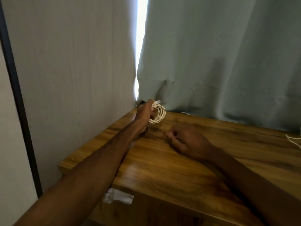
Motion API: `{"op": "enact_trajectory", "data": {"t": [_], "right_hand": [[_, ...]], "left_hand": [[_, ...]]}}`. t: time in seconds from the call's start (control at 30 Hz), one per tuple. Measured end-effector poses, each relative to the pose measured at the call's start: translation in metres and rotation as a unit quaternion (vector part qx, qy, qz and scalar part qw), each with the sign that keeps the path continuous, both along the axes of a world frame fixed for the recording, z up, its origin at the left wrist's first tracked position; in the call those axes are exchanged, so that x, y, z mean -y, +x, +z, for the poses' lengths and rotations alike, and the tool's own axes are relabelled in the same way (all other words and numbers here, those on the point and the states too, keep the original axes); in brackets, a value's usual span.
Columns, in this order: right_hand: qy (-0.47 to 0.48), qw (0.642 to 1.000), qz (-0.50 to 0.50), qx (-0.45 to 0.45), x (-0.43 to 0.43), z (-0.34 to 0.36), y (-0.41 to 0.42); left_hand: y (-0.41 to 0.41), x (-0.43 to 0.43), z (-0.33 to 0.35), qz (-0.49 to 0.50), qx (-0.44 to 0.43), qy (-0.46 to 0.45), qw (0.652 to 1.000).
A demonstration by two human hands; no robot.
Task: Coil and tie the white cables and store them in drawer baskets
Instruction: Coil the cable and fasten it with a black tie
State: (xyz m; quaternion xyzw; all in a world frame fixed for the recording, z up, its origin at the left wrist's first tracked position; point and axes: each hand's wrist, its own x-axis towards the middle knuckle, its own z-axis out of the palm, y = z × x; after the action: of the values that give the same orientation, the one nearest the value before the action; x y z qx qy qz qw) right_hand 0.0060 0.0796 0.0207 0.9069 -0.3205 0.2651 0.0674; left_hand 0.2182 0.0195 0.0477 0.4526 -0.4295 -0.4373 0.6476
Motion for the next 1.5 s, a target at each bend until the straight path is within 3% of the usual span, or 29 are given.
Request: {"op": "enact_trajectory", "data": {"t": [0.07, 0.13, 0.3, 0.37, 0.5, 0.7, 0.93, 1.13, 1.5], "right_hand": [[0.075, 0.988, -0.028, 0.135, 0.003, 0.008, -0.013], [0.180, 0.944, -0.045, 0.273, 0.006, 0.015, -0.028], [0.304, 0.850, -0.025, 0.429, 0.008, 0.017, -0.062], [0.306, 0.846, -0.015, 0.436, 0.009, 0.018, -0.065], [0.273, 0.875, -0.050, 0.395, 0.011, 0.019, -0.072], [0.363, 0.812, -0.118, 0.441, 0.011, 0.021, -0.088], [0.418, 0.815, -0.125, 0.380, 0.013, 0.020, -0.087], [0.486, 0.742, -0.094, 0.453, 0.015, 0.020, -0.092], [0.506, 0.742, -0.105, 0.428, 0.016, 0.023, -0.093]], "left_hand": [[-0.008, 0.001, -0.003, -0.023, -0.003, 0.017, 1.000], [-0.021, 0.003, -0.009, -0.052, 0.019, 0.030, 0.998], [-0.071, 0.007, -0.017, -0.090, 0.094, 0.017, 0.991], [-0.093, 0.006, -0.014, -0.087, 0.104, 0.005, 0.991], [-0.136, 0.008, -0.005, -0.041, 0.124, -0.007, 0.991], [-0.188, 0.010, 0.000, 0.028, 0.166, -0.030, 0.985], [-0.185, 0.013, -0.016, 0.058, 0.222, -0.075, 0.970], [-0.173, 0.016, -0.011, 0.083, 0.233, -0.096, 0.964], [-0.168, 0.009, -0.013, 0.100, 0.353, -0.138, 0.920]]}}
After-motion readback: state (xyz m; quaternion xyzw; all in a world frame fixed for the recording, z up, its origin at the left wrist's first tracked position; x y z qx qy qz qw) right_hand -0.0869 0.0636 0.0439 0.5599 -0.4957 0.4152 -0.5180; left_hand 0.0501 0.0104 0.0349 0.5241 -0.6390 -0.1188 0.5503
